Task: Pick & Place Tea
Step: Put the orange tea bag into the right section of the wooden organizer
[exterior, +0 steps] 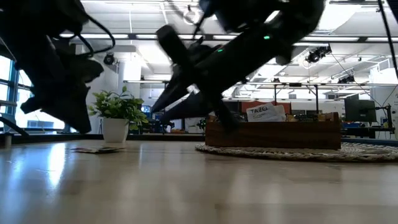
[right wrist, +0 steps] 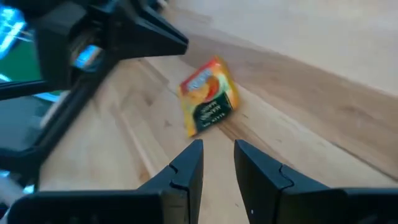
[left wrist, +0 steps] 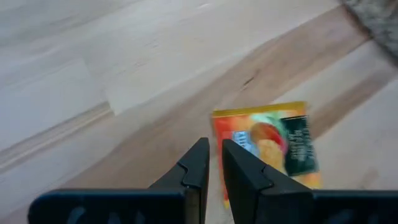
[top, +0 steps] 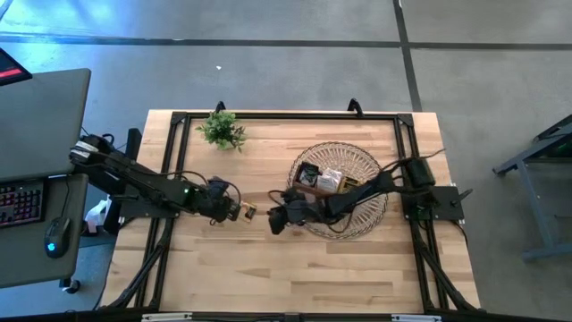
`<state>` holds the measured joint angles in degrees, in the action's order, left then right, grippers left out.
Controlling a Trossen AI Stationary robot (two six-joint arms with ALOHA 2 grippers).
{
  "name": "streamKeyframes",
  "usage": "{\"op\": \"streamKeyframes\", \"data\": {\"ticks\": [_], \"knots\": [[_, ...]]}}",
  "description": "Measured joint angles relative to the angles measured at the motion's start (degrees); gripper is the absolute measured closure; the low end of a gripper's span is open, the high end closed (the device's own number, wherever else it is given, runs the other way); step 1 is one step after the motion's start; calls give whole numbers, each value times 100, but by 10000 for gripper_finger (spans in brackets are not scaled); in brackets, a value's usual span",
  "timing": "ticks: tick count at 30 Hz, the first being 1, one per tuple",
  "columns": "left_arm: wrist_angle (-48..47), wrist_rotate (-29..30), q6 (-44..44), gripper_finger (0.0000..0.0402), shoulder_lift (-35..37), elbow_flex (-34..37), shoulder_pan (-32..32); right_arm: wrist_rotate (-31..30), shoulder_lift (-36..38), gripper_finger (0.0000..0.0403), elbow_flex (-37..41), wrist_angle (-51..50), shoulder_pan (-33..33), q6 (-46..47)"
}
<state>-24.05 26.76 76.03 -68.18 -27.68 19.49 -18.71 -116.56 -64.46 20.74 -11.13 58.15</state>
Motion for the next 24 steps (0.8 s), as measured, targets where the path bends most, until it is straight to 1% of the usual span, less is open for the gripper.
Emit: {"op": "streamKeyframes", "data": {"ticks": [4,7,12,16,20,24], "knots": [[153,-49,99,358,-146,-10,2,81,-359,315,-798,-1313,52,433],[160,-96,243,358,-328,-5,2,222,-657,315,-1386,-1992,100,606],[170,-403,551,358,-745,-8,2,536,-1228,315,-2112,-2097,231,658],[444,-341,480,358,-1045,-18,4,594,-1604,315,-2449,-2056,339,938],[495,-412,469,358,-1067,-21,2,860,-1705,315,-2499,-2004,442,992],[534,-523,231,358,-1069,-18,-4,802,-1684,315,-2494,-1999,444,997]]}}
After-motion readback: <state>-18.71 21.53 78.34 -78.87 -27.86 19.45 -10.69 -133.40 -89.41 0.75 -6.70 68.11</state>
